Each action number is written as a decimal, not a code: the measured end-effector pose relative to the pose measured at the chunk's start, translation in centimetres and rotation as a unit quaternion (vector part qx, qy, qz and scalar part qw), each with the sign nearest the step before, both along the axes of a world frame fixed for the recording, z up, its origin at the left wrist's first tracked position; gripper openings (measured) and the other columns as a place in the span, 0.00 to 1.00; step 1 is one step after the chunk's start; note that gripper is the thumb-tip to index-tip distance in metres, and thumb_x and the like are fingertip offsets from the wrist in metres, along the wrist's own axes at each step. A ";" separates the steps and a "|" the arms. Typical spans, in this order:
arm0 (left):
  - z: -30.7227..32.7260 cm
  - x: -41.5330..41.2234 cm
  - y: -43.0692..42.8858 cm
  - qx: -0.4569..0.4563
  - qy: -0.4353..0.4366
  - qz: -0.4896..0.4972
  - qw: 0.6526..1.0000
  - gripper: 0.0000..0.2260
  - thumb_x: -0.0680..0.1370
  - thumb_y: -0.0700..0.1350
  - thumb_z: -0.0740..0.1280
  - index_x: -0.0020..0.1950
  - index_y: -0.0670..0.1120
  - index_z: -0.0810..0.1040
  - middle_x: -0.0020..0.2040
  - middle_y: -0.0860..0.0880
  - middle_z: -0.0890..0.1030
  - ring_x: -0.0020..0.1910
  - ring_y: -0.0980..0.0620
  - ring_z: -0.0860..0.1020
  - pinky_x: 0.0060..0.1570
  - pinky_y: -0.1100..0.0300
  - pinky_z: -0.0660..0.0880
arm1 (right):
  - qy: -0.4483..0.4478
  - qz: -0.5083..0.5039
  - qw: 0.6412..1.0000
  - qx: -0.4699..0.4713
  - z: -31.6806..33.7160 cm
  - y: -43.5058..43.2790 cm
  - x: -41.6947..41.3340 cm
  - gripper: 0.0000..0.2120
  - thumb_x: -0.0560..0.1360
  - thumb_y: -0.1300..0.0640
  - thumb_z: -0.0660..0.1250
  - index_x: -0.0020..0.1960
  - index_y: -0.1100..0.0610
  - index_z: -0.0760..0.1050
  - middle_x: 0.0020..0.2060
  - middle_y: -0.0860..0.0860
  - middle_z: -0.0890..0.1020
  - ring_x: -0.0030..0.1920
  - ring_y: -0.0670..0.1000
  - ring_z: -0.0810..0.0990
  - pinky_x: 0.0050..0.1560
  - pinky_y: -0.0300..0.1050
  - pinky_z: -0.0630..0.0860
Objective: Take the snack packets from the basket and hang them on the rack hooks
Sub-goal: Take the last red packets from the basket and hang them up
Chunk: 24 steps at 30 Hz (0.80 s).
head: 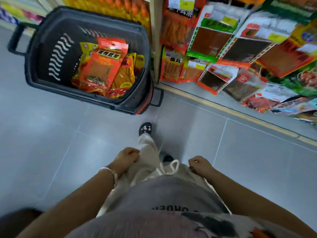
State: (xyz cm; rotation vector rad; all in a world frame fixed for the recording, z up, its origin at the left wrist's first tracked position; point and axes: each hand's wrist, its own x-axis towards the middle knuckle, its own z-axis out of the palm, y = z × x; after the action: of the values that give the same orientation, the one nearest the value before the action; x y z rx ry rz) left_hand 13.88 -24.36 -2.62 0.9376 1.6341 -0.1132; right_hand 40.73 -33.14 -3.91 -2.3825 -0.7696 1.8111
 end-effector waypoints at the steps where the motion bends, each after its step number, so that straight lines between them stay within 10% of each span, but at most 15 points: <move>1: 0.1 -0.7 0.5 -0.001 -0.012 0.026 1.000 0.07 0.78 0.40 0.63 0.54 0.46 0.78 0.44 0.49 0.80 0.42 0.52 0.78 0.36 0.69 0.73 | 0.008 0.014 1.000 -0.002 0.2 1.4 -0.5 0.07 0.77 0.61 0.60 0.41 0.61 0.72 0.39 0.60 0.76 0.38 0.55 0.75 0.39 0.47 0.73; 7: 0.4 -4.7 7.8 -0.002 -0.057 0.045 0.997 0.06 0.79 0.38 0.60 0.45 0.42 0.76 0.44 0.43 0.76 0.40 0.50 0.73 0.36 0.61 0.68 | 0.013 0.075 0.992 0.097 1.9 13.4 -5.6 0.06 0.77 0.60 0.61 0.51 0.60 0.74 0.49 0.57 0.79 0.51 0.57 0.78 0.48 0.45 0.72; 13: 4.3 -10.5 20.5 0.059 -0.135 0.012 0.989 0.05 0.80 0.41 0.61 0.51 0.44 0.76 0.48 0.43 0.78 0.41 0.51 0.77 0.33 0.68 0.74 | 0.058 0.006 0.975 0.213 5.4 26.2 -14.0 0.05 0.78 0.62 0.61 0.52 0.55 0.73 0.38 0.49 0.78 0.37 0.45 0.76 0.34 0.29 0.70; 20: 3.7 -17.6 33.7 0.082 -0.117 0.025 0.990 0.09 0.79 0.47 0.64 0.58 0.48 0.76 0.56 0.48 0.80 0.54 0.50 0.79 0.58 0.53 0.74 | 0.089 -0.105 0.975 0.177 2.9 37.7 -21.6 0.08 0.76 0.56 0.64 0.56 0.52 0.73 0.44 0.49 0.80 0.44 0.47 0.80 0.48 0.42 0.77; 24: 0.7 -20.1 37.1 0.074 -0.080 0.077 0.991 0.08 0.80 0.46 0.63 0.57 0.46 0.75 0.54 0.46 0.81 0.52 0.50 0.79 0.52 0.56 0.73 | 0.040 -0.142 0.981 0.126 -1.0 40.9 -23.2 0.05 0.75 0.53 0.66 0.50 0.52 0.75 0.38 0.49 0.77 0.41 0.47 0.78 0.49 0.49 0.78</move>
State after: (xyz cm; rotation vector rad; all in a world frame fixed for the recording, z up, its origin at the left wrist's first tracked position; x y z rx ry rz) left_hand -6.27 12.75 -1.90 0.9053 1.5735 0.1874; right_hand 17.57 7.75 -4.96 -2.1211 -0.5747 1.5813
